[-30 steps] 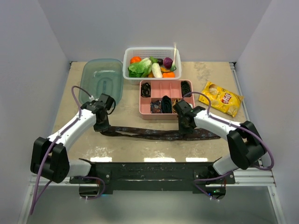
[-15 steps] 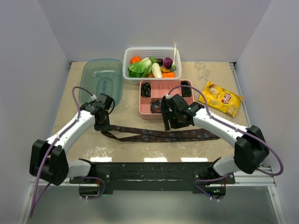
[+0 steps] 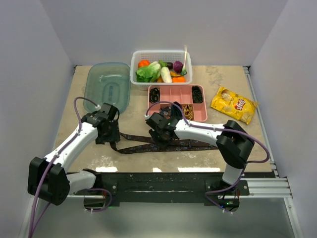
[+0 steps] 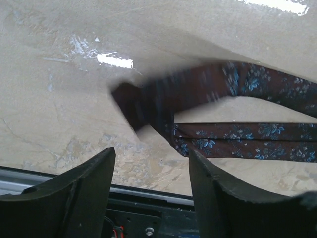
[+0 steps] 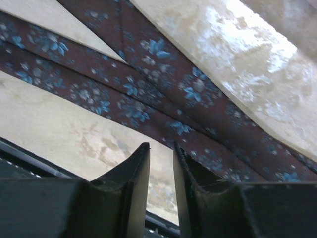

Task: Roll the ties
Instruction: Flatten out the tie at the center of the board.

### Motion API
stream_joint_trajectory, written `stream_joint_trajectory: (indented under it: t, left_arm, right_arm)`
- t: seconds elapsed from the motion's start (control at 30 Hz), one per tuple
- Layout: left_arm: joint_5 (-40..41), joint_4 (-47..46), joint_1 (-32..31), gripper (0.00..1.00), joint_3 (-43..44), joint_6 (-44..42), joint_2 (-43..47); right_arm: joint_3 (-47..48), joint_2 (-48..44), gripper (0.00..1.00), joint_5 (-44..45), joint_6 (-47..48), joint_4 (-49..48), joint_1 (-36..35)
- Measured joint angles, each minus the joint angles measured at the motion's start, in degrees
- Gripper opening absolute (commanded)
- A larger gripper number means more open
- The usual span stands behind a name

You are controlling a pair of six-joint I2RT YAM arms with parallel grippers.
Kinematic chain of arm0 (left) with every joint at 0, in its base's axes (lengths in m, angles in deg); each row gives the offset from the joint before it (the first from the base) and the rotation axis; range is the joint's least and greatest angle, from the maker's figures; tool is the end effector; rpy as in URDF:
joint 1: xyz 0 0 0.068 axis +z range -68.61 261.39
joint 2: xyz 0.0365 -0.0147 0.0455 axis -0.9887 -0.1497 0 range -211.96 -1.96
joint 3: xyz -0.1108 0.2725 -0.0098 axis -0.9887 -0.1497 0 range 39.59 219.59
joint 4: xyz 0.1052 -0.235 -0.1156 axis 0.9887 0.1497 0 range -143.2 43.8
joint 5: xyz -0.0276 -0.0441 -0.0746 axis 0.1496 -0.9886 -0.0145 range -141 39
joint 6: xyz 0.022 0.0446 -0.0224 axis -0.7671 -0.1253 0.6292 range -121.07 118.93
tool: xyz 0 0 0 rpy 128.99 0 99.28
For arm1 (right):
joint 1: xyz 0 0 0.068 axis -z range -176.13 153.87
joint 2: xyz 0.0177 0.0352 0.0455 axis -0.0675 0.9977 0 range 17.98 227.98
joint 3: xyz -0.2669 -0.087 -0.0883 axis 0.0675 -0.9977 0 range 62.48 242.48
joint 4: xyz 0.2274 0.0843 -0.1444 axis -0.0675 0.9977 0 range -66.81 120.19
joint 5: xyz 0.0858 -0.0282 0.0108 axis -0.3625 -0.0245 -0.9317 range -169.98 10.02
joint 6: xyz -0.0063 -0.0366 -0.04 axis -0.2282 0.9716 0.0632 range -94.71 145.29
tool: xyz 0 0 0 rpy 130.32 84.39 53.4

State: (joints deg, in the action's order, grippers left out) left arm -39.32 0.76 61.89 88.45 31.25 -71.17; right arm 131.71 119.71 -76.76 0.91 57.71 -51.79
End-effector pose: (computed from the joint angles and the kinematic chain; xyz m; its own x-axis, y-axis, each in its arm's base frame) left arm 0.2093 -0.0662 0.2387 -0.9141 -0.2317 -0.3328 -0.2525 0.9674 0.0202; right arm 0.2155 0.3117 0.1989 -0.8082 -0.4524 -0.3770 -0.5252 0.8433 0.1141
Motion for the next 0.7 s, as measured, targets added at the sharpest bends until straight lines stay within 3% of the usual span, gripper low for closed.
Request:
stream_joint_trajectory:
  t: [0.13,0.33,0.4,0.43,0.53,0.7]
  left_arm:
    - [-1.0,0.3,0.0,0.75,0.0,0.0,1.8]
    - [-4.0,-0.3,0.0,0.59,0.4,-0.6,3.9]
    - [-5.4,-1.3,0.0,0.43,0.4,-0.7,3.6]
    - [-5.8,-1.8,0.0,0.29,0.4,-0.8,3.3]
    - [-7.1,-4.3,0.0,0.1,0.1,-1.3,1.0]
    - [-7.3,-8.0,0.0,0.0,0.0,-1.5,-5.0]
  right_arm:
    - [0.2,1.8,0.12,0.2,0.0,-1.3,-0.6]
    - [-0.4,4.0,0.06,0.3,-0.1,-2.5,-0.7]
    - [-1.1,4.1,0.04,0.2,-0.2,-2.7,-0.7]
    - [-1.1,4.1,0.04,0.2,-0.3,-2.8,-0.7]
    - [-1.4,4.0,0.01,0.2,-0.7,-3.0,-0.7]
    - [-2.4,3.4,0.0,0.3,-2.1,-4.0,-0.6]
